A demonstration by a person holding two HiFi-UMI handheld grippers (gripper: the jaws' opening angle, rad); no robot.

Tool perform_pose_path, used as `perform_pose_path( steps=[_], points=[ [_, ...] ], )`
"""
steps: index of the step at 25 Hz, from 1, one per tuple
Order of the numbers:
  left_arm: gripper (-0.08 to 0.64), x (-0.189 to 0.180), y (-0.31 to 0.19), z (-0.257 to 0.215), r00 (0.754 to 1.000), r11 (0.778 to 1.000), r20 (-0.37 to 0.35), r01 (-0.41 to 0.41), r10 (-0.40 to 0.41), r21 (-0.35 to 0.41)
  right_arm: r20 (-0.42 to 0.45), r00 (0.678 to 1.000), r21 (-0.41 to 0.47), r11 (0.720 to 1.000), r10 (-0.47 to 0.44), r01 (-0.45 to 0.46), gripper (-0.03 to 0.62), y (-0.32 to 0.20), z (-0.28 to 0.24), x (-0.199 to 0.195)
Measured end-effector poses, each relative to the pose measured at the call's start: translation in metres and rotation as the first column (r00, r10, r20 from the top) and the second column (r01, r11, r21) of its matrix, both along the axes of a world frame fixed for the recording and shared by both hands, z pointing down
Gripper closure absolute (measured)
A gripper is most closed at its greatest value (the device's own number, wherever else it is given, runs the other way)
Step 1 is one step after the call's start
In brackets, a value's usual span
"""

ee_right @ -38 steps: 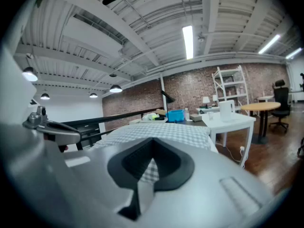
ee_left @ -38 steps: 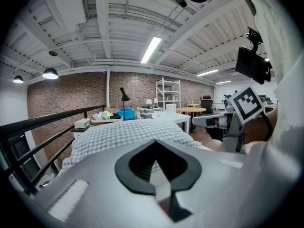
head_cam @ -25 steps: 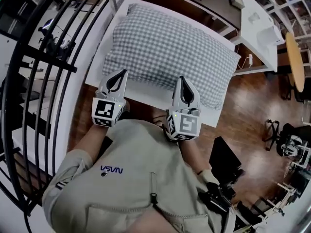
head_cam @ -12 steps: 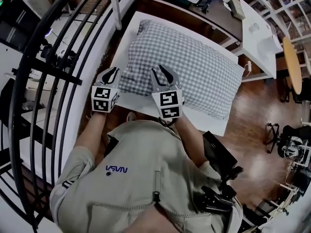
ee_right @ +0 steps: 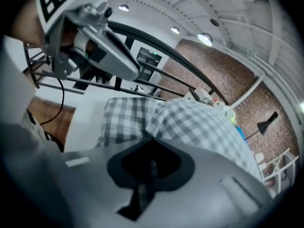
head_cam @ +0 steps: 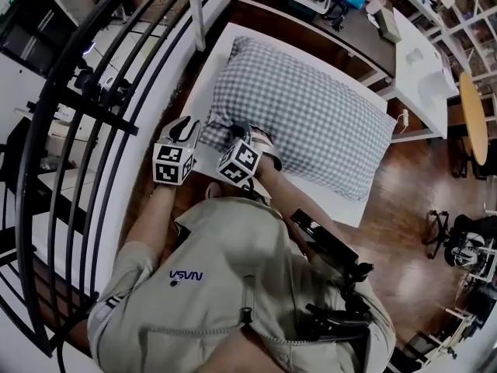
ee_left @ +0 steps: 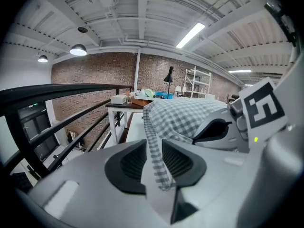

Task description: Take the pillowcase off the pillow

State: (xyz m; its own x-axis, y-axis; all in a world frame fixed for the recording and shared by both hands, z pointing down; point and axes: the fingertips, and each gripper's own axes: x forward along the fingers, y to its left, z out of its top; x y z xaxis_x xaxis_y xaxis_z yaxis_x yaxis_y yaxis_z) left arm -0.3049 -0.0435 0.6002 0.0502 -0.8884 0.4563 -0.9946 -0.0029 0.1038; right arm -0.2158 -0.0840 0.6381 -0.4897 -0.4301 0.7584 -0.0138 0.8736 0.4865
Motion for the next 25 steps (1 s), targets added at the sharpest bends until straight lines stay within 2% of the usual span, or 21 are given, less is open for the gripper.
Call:
perform_pose_path(
  steps=[2, 4, 6, 8, 10, 12, 14, 16, 18, 20, 23, 25],
  points=[
    [0.477, 0.0, 0.003, 0.0, 1.0, 1.0, -0.008, 0.004, -0.004, -0.001, 0.106, 0.993, -0.038, 0.998, 0.047, -0.043, 0.584, 0.0, -0.022, 0.011],
    [0.476, 0.005, 0.002, 0.001, 0.999, 1.0, -0.034, -0.005, 0.004, -0.009, 0.231, 0.968, -0.076, 0.994, 0.096, -0.081, 0.586, 0.0, -0.054, 0.023],
    [0.476, 0.017, -0.002, 0.004, 0.998, 0.999, -0.059, -0.036, 0.034, -0.022, 0.303, 0.943, -0.093, 0.989, 0.137, -0.114, 0.586, 0.001, -0.074, 0.042],
    [0.476, 0.033, -0.008, 0.009, 0.993, 0.995, -0.08, -0.085, 0.081, -0.045, 0.328, 0.929, -0.107, 0.983, 0.174, -0.147, 0.586, 0.001, -0.08, 0.063],
    [0.458, 0.049, -0.014, 0.018, 0.982, 0.987, -0.134, -0.142, 0.131, -0.071, 0.332, 0.921, -0.117, 0.978, 0.203, -0.173, 0.586, 0.001, -0.079, 0.08],
    [0.434, 0.064, -0.017, 0.027, 0.958, 0.975, -0.226, -0.204, 0.179, -0.093, 0.332, 0.917, -0.124, 0.974, 0.222, -0.19, 0.585, 0.001, -0.077, 0.092],
    [0.36, 0.076, -0.016, 0.037, 0.925, 0.957, -0.31, -0.265, 0.217, -0.119, 0.332, 0.915, -0.133, 0.972, 0.228, -0.194, 0.584, 0.004, -0.075, 0.099],
    [0.356, 0.086, -0.013, 0.042, 0.901, 0.936, -0.348, -0.324, 0.261, -0.138, 0.329, 0.917, -0.138, 0.972, 0.225, -0.189, 0.585, 0.008, -0.073, 0.102],
    [0.424, 0.095, -0.011, 0.039, 0.893, 0.918, -0.328, -0.371, 0.309, -0.144, 0.324, 0.92, -0.137, 0.973, 0.22, -0.185, 0.586, 0.01, -0.07, 0.104],
    [0.519, 0.096, -0.011, 0.029, 0.902, 0.916, -0.28, -0.376, 0.328, -0.14, 0.322, 0.921, -0.134, 0.973, 0.22, -0.185, 0.584, 0.011, -0.069, 0.105],
    [0.532, 0.088, -0.016, -0.002, 0.923, 0.939, -0.221, -0.337, 0.314, -0.071, 0.329, 0.919, -0.119, 0.975, 0.219, -0.189, 0.584, 0.008, -0.074, 0.108],
    [0.535, 0.076, -0.019, -0.028, 0.934, 0.959, -0.225, -0.285, 0.279, 0.004, 0.335, 0.919, -0.095, 0.978, 0.208, -0.186, 0.586, 0.005, -0.081, 0.111]
  ],
)
